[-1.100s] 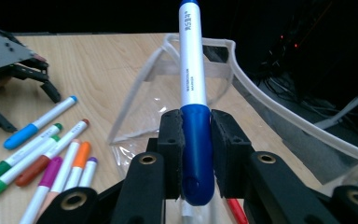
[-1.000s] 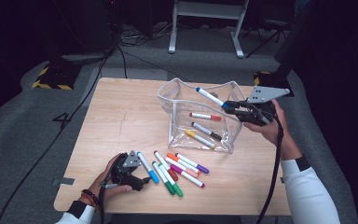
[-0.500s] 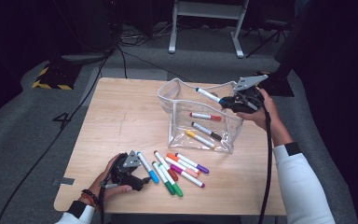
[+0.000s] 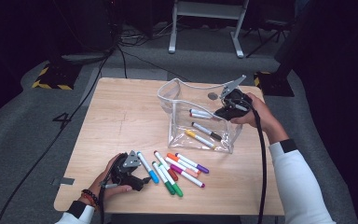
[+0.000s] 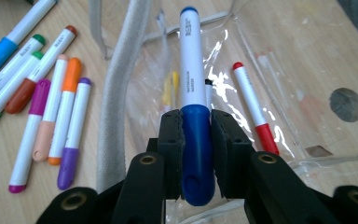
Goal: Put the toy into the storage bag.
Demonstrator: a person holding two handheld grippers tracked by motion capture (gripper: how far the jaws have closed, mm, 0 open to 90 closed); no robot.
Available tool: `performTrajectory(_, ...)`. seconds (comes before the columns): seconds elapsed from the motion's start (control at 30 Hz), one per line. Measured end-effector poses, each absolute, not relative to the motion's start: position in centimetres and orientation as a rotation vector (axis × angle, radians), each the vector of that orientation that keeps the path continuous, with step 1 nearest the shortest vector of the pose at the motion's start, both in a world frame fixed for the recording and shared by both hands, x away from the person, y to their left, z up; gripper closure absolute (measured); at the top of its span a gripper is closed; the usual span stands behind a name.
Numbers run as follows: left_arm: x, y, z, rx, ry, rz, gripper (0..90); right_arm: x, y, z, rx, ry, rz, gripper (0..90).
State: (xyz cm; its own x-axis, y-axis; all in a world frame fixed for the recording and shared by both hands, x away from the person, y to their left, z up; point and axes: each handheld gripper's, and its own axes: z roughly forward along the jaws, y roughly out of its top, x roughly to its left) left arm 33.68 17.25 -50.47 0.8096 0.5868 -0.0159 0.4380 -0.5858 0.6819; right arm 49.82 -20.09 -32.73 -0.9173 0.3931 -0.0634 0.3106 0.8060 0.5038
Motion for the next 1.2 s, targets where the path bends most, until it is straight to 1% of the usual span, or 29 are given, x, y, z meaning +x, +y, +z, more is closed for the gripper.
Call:
performTrajectory(0.27, 33.7, 17.2, -50.5, 2.289, 0.750, 0.274, 10.1, 49.9, -20.1, -32.9, 0.565, 2.851, 0.765, 73.9)
performTrajectory(0.33, 33.7, 17.2, -50.5, 2.289, 0.750, 0.274, 10.1, 49.9, -20.1, -32.9, 0.578, 2.836, 0.754, 67.3)
performTrajectory(0.4, 33.7, 17.2, -50.5, 2.289, 0.750, 0.274, 10.1, 49.9, -20.2, -32.8, 0.593, 2.823, 0.751, 66.6)
performTrajectory(0.47, 33.7, 17.2, -50.5, 2.289, 0.750, 0.275, 10.0, 49.8, -20.4, -32.7, 0.591, 2.799, 0.756, 61.6)
performTrajectory(0.57, 33.7, 17.2, -50.5, 2.289, 0.750, 0.275, 10.1, 49.6, -20.7, -32.3, 0.594, 2.753, 0.784, 56.3)
performTrajectory(0.67, 33.7, 17.2, -50.5, 2.289, 0.750, 0.275, 10.1, 49.3, -21.1, -31.6, 0.602, 2.706, 0.824, 53.4)
performTrajectory(0.8, 33.7, 17.2, -50.5, 2.289, 0.750, 0.275, 10.1, 48.4, -21.9, -30.3, 0.643, 2.601, 0.882, 45.7)
performTrajectory(0.87, 33.7, 17.2, -50.5, 2.289, 0.750, 0.275, 10.1, 47.9, -22.5, -29.7, 0.643, 2.571, 0.934, 44.0)
performTrajectory(0.9, 33.7, 17.2, -50.5, 2.289, 0.750, 0.274, 10.0, 47.4, -22.9, -29.3, 0.642, 2.540, 0.949, 41.1)
performTrajectory(1.07, 33.7, 17.2, -50.5, 2.289, 0.751, 0.275, 10.1, 45.3, -24.8, -28.0, 0.647, 2.444, 1.070, 36.7)
performTrajectory(1.2, 33.7, 17.2, -50.5, 2.289, 0.750, 0.275, 10.1, 43.5, -26.4, -28.1, 0.645, 2.400, 1.088, 34.4)
